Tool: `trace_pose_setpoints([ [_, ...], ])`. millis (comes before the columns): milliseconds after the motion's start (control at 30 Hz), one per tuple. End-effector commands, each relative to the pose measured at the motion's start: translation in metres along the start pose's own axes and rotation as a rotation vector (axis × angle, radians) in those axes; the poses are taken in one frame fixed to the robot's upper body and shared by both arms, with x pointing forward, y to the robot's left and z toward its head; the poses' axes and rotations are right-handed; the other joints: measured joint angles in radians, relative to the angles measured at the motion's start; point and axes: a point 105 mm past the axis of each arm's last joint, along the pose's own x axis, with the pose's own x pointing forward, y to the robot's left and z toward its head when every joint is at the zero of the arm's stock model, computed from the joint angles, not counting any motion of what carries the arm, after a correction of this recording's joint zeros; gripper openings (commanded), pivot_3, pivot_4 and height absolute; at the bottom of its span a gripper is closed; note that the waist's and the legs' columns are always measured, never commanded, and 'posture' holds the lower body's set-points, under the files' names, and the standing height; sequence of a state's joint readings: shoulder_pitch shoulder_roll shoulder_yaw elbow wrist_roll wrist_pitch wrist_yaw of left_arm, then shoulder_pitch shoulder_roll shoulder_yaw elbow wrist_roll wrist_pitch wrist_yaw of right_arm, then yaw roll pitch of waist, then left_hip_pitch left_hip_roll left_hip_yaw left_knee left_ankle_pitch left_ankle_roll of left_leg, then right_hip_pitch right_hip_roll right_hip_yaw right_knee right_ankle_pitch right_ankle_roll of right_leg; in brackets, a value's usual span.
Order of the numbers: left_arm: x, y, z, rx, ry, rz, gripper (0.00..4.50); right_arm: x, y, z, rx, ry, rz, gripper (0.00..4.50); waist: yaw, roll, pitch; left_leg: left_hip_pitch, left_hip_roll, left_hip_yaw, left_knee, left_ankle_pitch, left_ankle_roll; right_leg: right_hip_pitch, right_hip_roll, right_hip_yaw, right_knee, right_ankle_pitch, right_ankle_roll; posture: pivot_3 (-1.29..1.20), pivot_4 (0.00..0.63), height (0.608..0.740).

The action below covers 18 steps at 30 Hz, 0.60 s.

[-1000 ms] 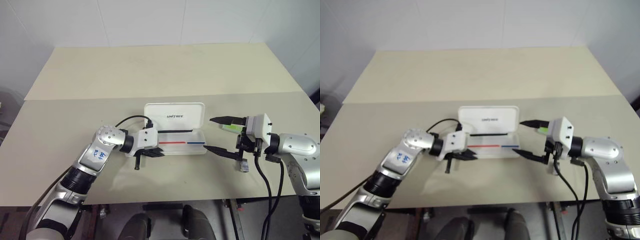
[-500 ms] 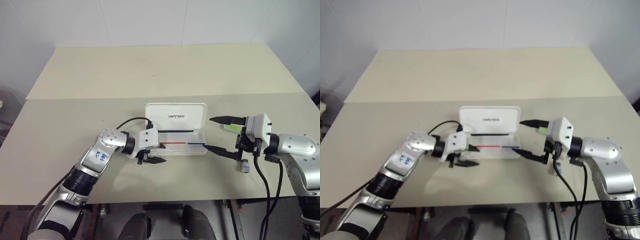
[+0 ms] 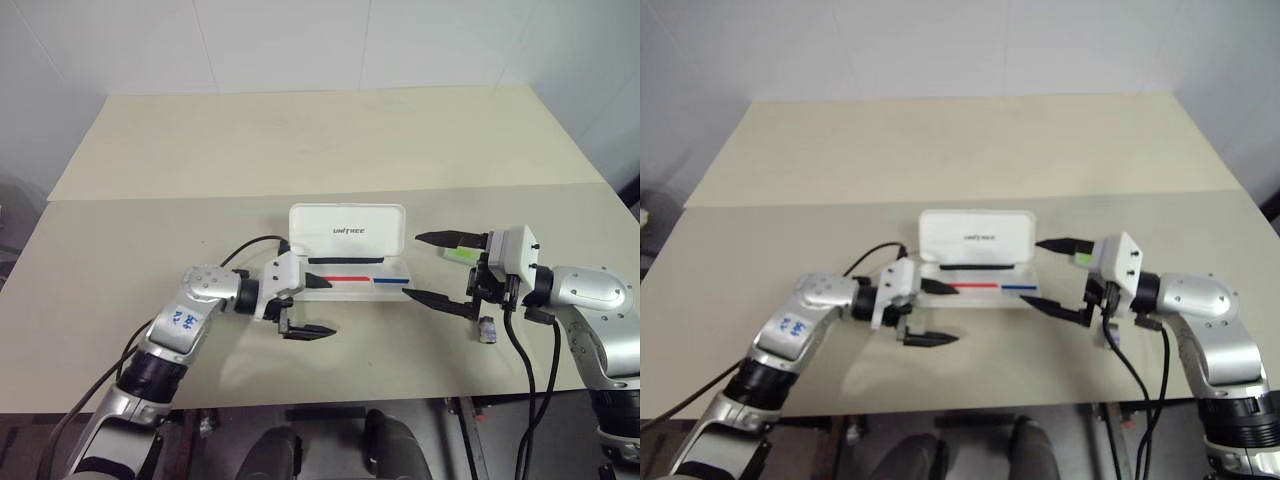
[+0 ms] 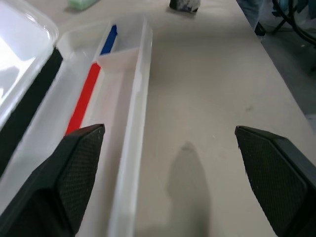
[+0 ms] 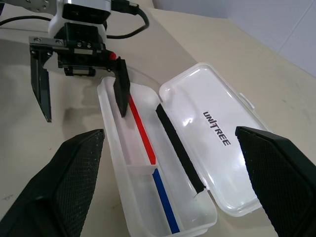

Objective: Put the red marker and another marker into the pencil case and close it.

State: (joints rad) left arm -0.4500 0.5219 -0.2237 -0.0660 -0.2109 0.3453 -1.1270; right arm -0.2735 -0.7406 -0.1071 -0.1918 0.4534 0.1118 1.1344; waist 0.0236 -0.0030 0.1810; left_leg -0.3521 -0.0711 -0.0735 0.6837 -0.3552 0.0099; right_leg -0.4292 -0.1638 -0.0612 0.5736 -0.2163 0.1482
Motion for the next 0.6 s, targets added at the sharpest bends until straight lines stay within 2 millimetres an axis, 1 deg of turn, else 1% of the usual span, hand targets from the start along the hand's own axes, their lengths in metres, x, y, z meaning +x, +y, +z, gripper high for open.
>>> trace_pose_setpoints([
  [33, -0.010, -0.005, 0.006, 0.018, -0.075, 0.016, 4.49, 0.005, -0.003, 0.009, -0.030, -0.035, 0.010, 4.50, 0.000, 0.000, 0.000, 0.000, 0.000, 0.000, 0.000, 0.000, 0.000, 0.000, 0.000, 0.000, 0.000, 0.000, 0.000, 0.00, 0.150, 0.740],
  [100, -0.011, -0.005, 0.002, -0.019, -0.104, 0.034, 4.49, 0.007, -0.004, 0.010, -0.032, -0.040, 0.014, 4.50, 0.000, 0.000, 0.000, 0.000, 0.000, 0.000, 0.000, 0.000, 0.000, 0.000, 0.000, 0.001, 0.000, 0.000, 0.000, 0.00, 0.150, 0.740],
  [267, -0.007, -0.015, -0.020, -0.037, -0.073, -0.011, 4.49, 0.009, -0.006, 0.012, -0.036, -0.046, 0.025, 4.50, 0.001, 0.000, 0.000, 0.000, 0.000, 0.000, 0.000, 0.000, 0.000, 0.000, 0.000, 0.001, 0.000, 0.000, 0.000, 0.00, 0.150, 0.740],
  [500, -0.002, -0.017, -0.023, -0.036, -0.066, -0.040, 4.49, 0.008, -0.008, 0.012, -0.035, -0.044, 0.026, 4.50, 0.000, 0.000, 0.000, 0.000, 0.000, 0.001, 0.000, 0.000, 0.000, 0.000, 0.000, 0.000, 0.000, 0.000, 0.000, 0.00, 0.150, 0.740],
  [600, -0.002, -0.016, -0.019, -0.024, -0.088, -0.033, 4.49, 0.009, -0.008, 0.012, -0.034, -0.045, 0.026, 4.50, -0.001, 0.000, 0.000, 0.001, 0.000, 0.001, 0.000, 0.000, 0.000, 0.000, 0.000, 0.001, 0.000, 0.000, 0.000, 0.00, 0.150, 0.740],
])
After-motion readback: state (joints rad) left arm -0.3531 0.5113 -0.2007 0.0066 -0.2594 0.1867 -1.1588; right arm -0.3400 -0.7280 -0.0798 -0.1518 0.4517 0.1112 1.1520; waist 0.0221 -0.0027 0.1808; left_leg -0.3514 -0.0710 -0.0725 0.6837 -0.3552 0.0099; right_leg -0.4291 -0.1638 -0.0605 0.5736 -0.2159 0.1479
